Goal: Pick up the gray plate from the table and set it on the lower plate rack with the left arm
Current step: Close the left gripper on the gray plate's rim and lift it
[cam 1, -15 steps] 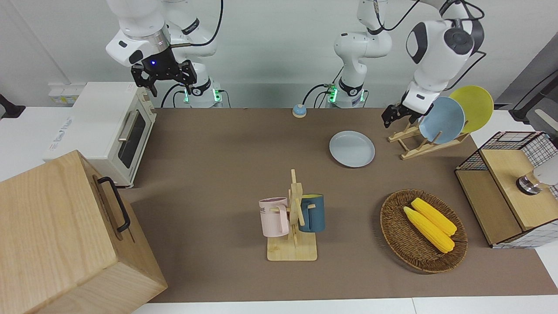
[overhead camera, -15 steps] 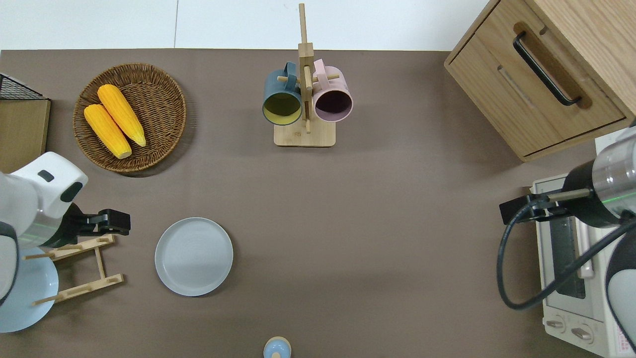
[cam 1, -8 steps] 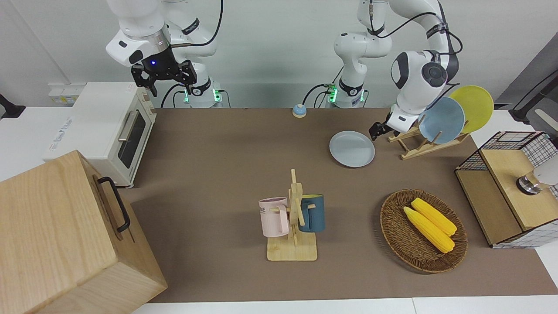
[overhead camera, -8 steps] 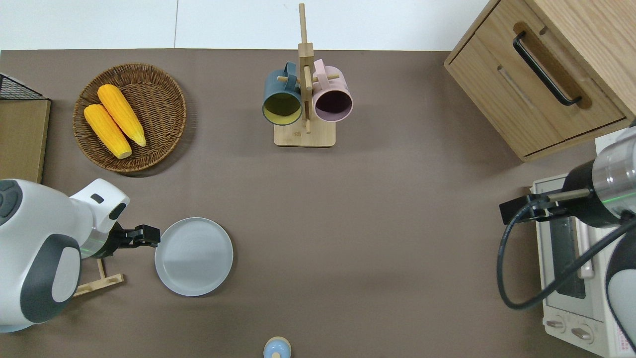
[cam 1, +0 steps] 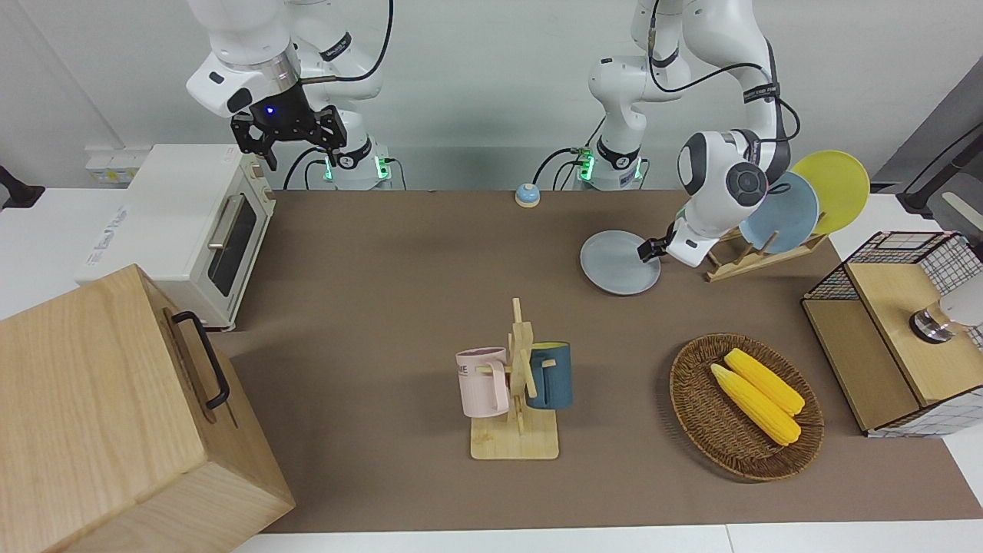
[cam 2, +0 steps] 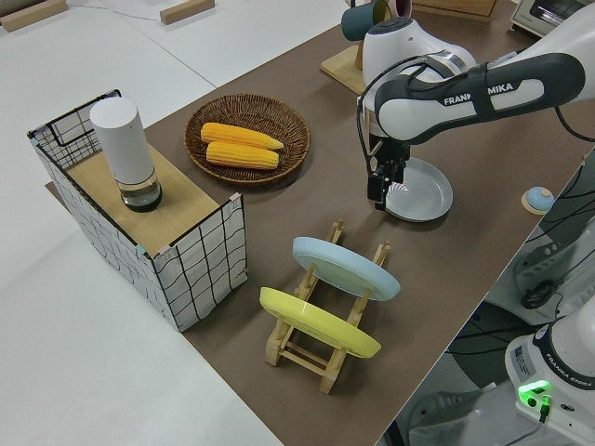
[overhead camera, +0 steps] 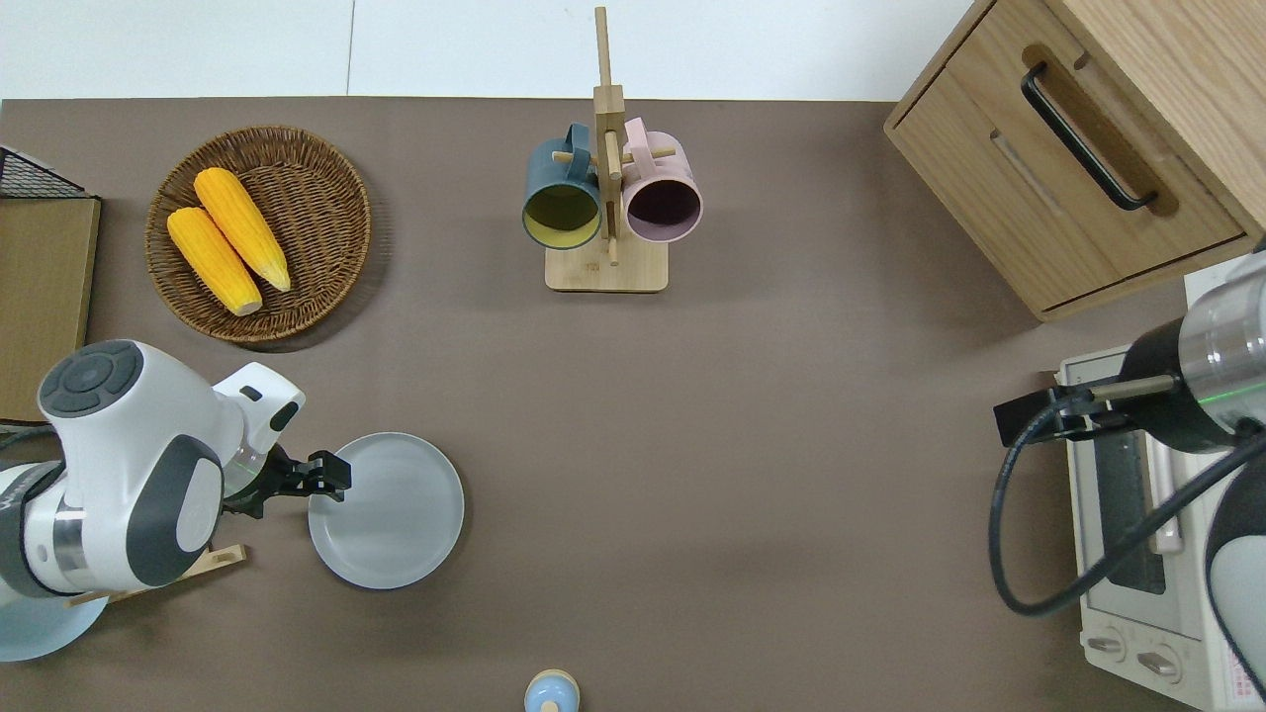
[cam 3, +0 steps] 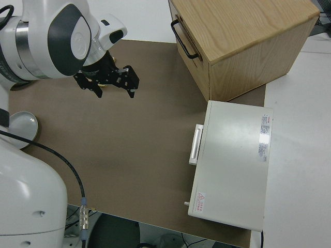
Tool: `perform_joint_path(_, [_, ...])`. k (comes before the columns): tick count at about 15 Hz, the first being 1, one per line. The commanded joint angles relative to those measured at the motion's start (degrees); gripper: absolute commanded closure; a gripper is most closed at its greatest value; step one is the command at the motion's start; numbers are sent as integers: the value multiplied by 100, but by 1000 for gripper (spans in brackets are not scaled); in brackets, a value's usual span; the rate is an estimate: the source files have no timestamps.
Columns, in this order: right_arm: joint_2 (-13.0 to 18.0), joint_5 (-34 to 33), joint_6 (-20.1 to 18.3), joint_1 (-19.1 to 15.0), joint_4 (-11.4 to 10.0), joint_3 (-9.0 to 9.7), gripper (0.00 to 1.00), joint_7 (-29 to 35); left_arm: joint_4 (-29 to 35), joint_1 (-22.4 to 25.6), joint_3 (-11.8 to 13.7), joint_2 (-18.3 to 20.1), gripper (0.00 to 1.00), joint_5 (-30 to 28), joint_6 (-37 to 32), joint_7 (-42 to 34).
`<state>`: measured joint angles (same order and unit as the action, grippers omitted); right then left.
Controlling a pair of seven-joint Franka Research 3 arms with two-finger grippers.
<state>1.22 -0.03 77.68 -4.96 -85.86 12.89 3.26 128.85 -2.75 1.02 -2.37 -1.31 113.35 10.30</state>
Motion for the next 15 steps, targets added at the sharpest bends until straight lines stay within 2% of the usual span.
perform_joint_path(1, [27,21,-87,-84,35,38,13,-19,44,-85,39,-298,7,-62,117,86])
perform_joint_path(3, [27,21,-87,-84,35,38,11,-19,35,-76,39,-352,46,-62,126,86])
perform_joint_path(4, [27,21,-87,-84,35,38,13,-19,26,-76,39,-352,142,-62,126,104])
perform_joint_path(7, [27,21,-87,-84,35,38,13,-19,18,-76,39,-369,568,-53,117,331])
perform_joint_path(8, [27,21,-87,-84,35,38,13,-19,18,-76,39,-369,766,-53,82,428])
perform_joint_path(10, [27,21,-87,-76,35,38,11,-19,18,-76,39,-361,968,-53,38,438])
perform_joint_path(11, [27,21,-87,-84,35,38,13,-19,0,-76,39,-361,1000,-53,21,438])
perform_joint_path(15, [27,21,-87,-84,35,38,13,-19,-332,-67,56,-273,1000,17,-259,411])
